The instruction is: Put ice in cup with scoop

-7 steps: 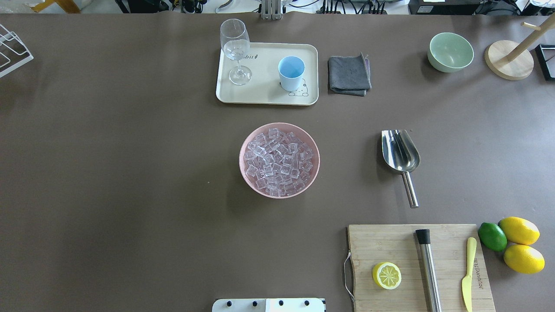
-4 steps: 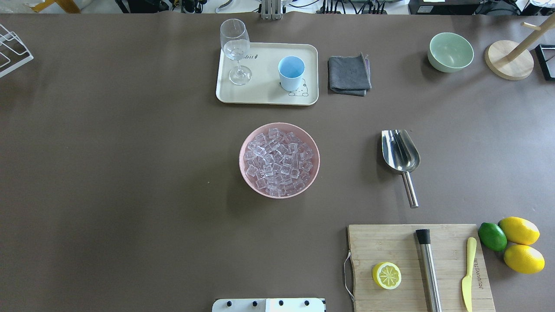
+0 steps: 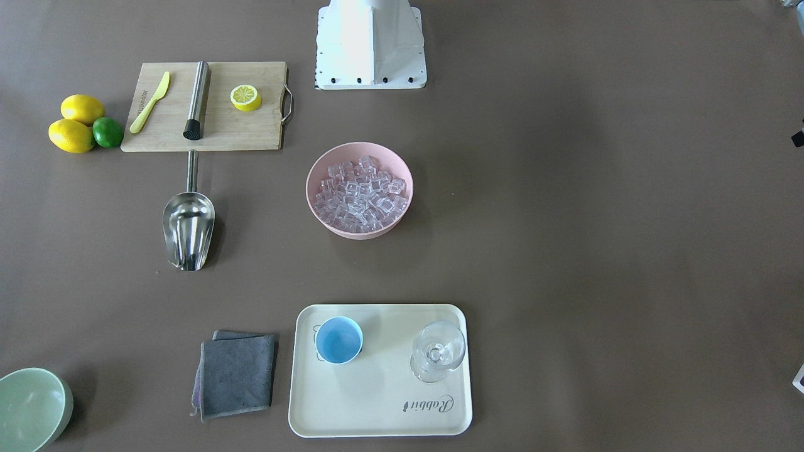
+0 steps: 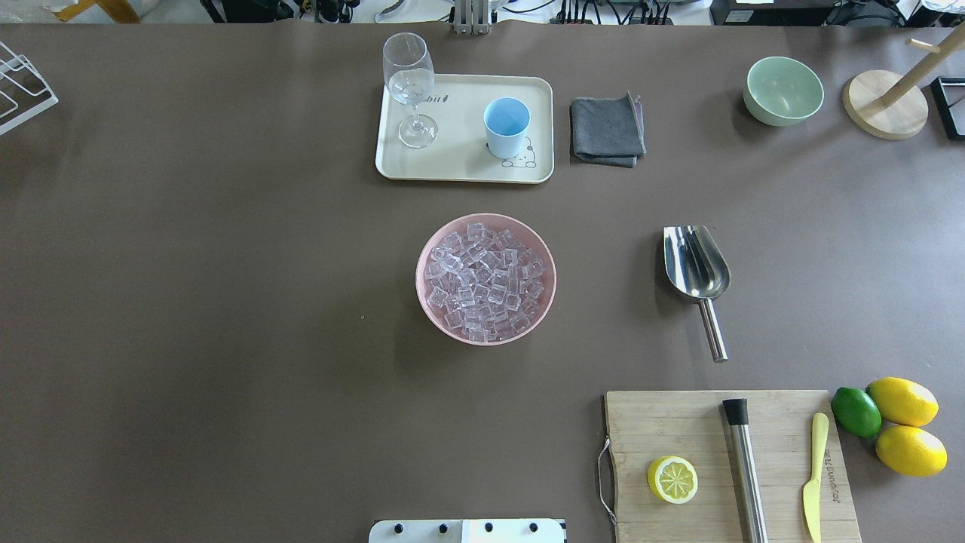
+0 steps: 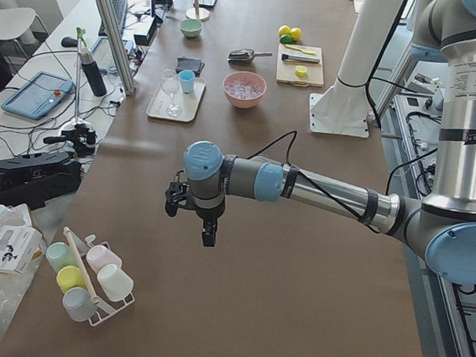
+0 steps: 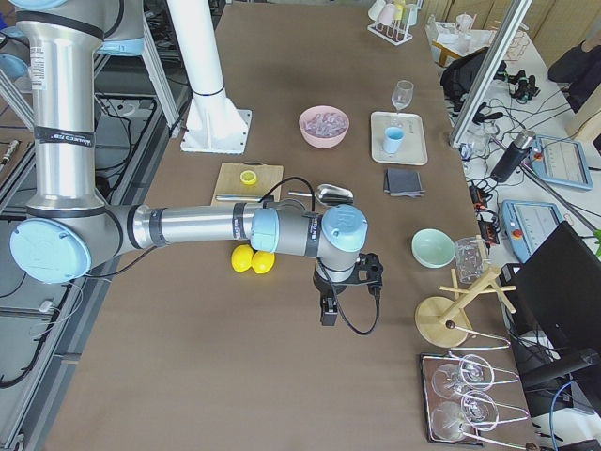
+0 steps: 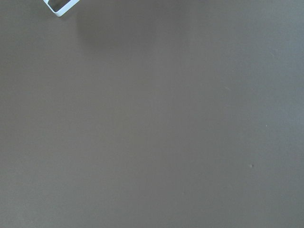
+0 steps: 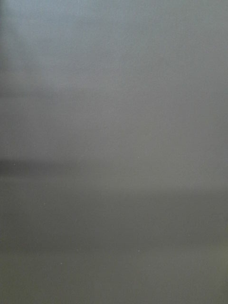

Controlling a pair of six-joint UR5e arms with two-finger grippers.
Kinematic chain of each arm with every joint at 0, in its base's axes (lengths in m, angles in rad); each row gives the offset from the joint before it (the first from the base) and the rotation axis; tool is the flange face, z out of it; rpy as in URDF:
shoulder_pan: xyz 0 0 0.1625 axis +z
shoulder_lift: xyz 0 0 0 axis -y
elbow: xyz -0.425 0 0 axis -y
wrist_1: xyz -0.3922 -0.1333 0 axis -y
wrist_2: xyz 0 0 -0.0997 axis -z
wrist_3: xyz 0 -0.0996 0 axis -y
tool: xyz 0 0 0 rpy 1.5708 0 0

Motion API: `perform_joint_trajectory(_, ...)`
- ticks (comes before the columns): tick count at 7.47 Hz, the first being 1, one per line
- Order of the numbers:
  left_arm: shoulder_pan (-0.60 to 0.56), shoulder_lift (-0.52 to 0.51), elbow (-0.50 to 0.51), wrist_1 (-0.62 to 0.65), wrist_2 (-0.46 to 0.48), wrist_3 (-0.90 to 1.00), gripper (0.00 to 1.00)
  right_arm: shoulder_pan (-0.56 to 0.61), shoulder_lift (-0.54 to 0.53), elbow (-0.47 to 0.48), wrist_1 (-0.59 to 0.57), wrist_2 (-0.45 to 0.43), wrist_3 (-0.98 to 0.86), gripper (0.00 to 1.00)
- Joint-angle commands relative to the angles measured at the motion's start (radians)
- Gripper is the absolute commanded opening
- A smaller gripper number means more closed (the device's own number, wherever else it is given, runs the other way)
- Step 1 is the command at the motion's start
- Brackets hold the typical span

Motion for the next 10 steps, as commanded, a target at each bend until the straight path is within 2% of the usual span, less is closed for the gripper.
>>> perform_joint_trajectory(1,0.079,-0.007,-0.062,-0.014,-0.003,0.000,0.98,0.000,0.003,0.021,0.001,-0.016,0.004,1.00)
perform_joint_trajectory(4,0.174,-0.013,-0.088,-0.202,-0.003,0.000,0.98,-0.009,0.003,0.091,0.000,-0.006,0.013,1.00)
perform_joint_trajectory(6,0.261,-0.007,-0.096,-0.391,-0.003,0.000,0.98,-0.073,0.003,0.157,0.000,-0.007,0.090,0.99)
perform_joint_trajectory(7,0.313,-0.010,-0.096,-0.487,-0.002,0.000,0.98,-0.139,0.021,0.201,0.001,-0.007,0.190,0.99)
perform_joint_trajectory(8,0.363,-0.016,-0.095,-0.540,-0.002,0.000,0.98,-0.214,0.085,0.209,0.001,-0.007,0.343,0.99)
perform_joint_trajectory(9,0.419,-0.058,-0.093,-0.571,-0.003,0.000,0.98,-0.294,0.104,0.231,0.012,-0.007,0.457,0.99)
perform_joint_trajectory(10,0.474,-0.088,-0.090,-0.611,-0.003,0.000,0.98,-0.357,0.104,0.254,0.087,-0.015,0.592,0.99)
